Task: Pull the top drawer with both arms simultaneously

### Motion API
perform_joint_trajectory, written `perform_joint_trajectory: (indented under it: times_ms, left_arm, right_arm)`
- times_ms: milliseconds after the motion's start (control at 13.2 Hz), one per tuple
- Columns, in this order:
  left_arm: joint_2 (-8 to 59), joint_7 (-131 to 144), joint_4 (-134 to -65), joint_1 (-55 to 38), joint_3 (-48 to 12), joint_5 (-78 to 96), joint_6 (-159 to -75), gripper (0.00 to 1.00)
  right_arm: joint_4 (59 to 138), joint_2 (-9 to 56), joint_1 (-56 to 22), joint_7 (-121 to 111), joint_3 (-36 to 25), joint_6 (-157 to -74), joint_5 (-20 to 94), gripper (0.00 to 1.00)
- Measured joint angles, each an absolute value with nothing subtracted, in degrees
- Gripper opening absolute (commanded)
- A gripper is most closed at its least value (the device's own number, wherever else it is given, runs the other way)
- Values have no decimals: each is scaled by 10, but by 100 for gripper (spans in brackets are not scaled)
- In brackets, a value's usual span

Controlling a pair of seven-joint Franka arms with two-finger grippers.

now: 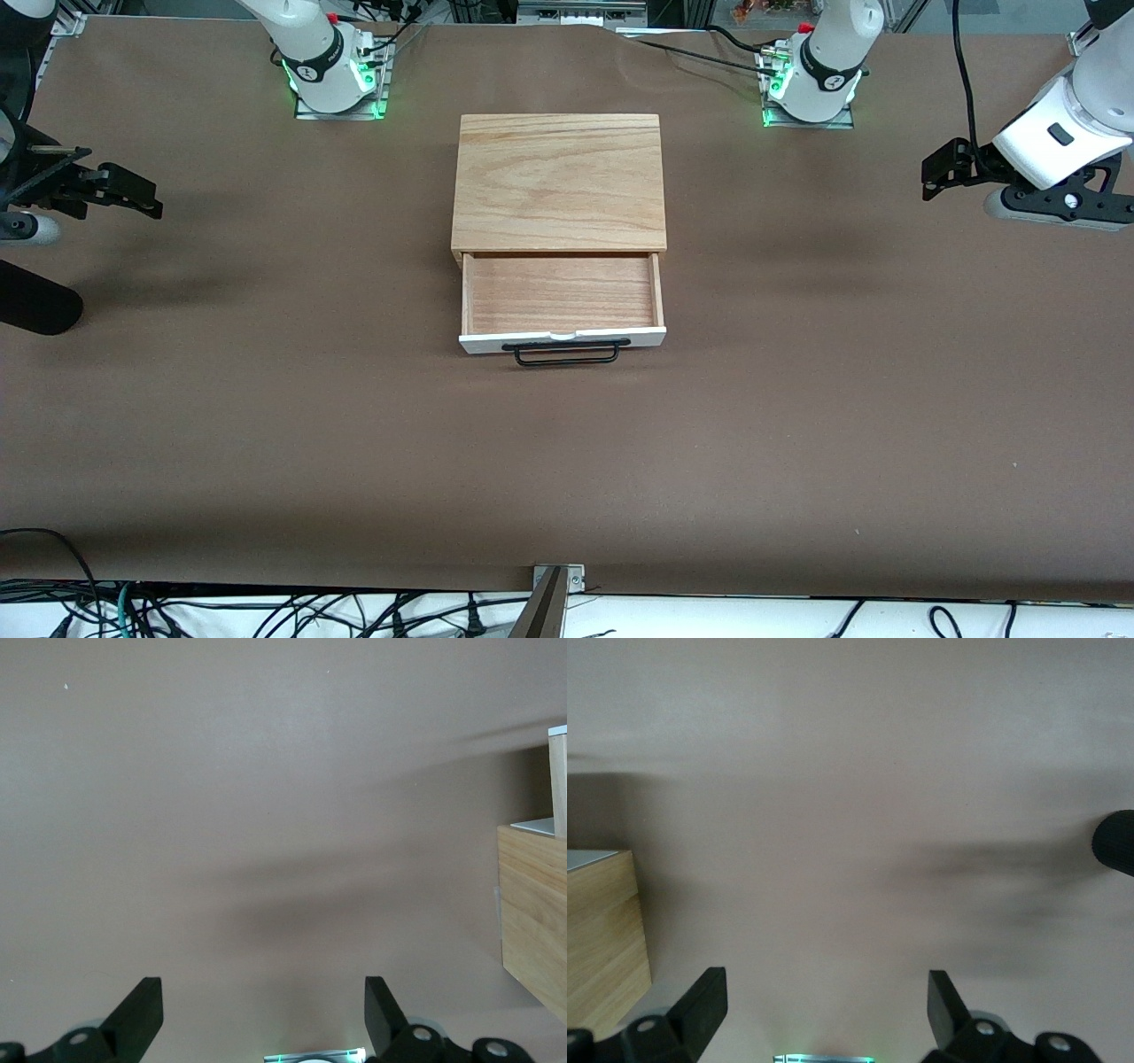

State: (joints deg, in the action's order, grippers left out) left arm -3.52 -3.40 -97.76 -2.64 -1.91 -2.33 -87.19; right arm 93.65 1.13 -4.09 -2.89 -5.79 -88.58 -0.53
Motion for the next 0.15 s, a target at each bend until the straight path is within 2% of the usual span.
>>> perform_joint_trajectory:
  times_ms: [151]
  left_arm:
    - [-35,-28,-978,-25,-16,-9,-871,100]
  right_arm:
    - [937,11,-41,-29,-58,-886,-6,100]
